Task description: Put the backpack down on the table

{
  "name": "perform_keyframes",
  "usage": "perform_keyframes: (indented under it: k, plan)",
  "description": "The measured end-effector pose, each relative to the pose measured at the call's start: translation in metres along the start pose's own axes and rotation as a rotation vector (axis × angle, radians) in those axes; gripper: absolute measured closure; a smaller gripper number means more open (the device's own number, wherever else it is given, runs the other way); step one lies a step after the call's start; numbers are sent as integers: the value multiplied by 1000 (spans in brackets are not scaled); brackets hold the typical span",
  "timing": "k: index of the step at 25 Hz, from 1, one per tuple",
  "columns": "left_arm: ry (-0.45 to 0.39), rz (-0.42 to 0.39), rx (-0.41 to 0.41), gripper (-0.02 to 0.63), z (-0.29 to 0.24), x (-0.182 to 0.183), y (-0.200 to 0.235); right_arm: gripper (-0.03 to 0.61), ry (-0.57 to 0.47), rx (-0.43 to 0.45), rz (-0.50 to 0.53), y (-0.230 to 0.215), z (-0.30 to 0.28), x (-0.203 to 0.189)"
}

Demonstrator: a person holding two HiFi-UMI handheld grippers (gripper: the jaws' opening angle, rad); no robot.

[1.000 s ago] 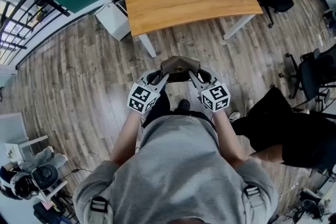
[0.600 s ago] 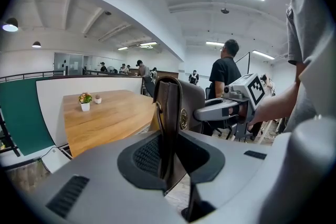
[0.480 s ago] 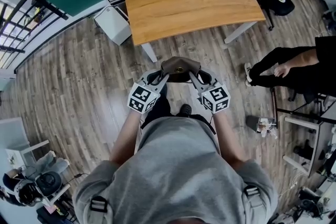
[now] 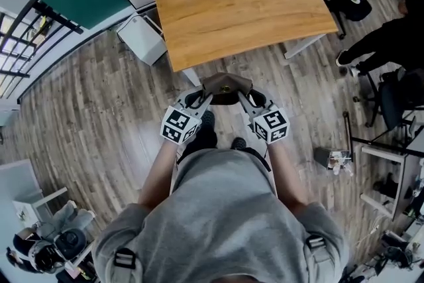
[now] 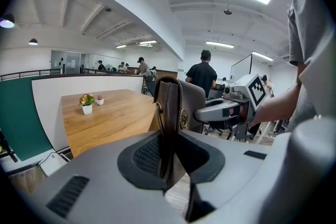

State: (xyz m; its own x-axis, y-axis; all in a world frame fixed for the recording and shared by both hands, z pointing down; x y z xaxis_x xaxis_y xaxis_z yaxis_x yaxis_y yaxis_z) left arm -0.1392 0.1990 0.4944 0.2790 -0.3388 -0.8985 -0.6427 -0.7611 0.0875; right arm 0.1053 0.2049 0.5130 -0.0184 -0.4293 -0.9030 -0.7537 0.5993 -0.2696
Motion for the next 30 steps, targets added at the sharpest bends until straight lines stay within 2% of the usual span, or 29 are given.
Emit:
perform_keyframes:
  k: [9, 30]
  plan:
    - [14, -16, -46, 531, -15, 4, 45, 482, -11, -47, -25, -7, -35, 8]
    - [12, -52, -153, 531, -35, 9, 103, 479, -23, -158, -54, -7, -73, 17]
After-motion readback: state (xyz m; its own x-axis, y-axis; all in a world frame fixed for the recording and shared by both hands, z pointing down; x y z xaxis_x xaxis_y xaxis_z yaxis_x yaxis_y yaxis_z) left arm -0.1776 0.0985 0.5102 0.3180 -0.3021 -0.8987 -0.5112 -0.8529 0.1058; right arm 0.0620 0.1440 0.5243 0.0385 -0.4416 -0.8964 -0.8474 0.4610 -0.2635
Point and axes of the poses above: the fingertips, and each gripper's own axes: z backward along the fingers, y to its left, x out of its top, the point moved 10 cm from there along z, backward along the fingers, and after that the axes turned 4 degrees about -z, right-handed, at the moved point
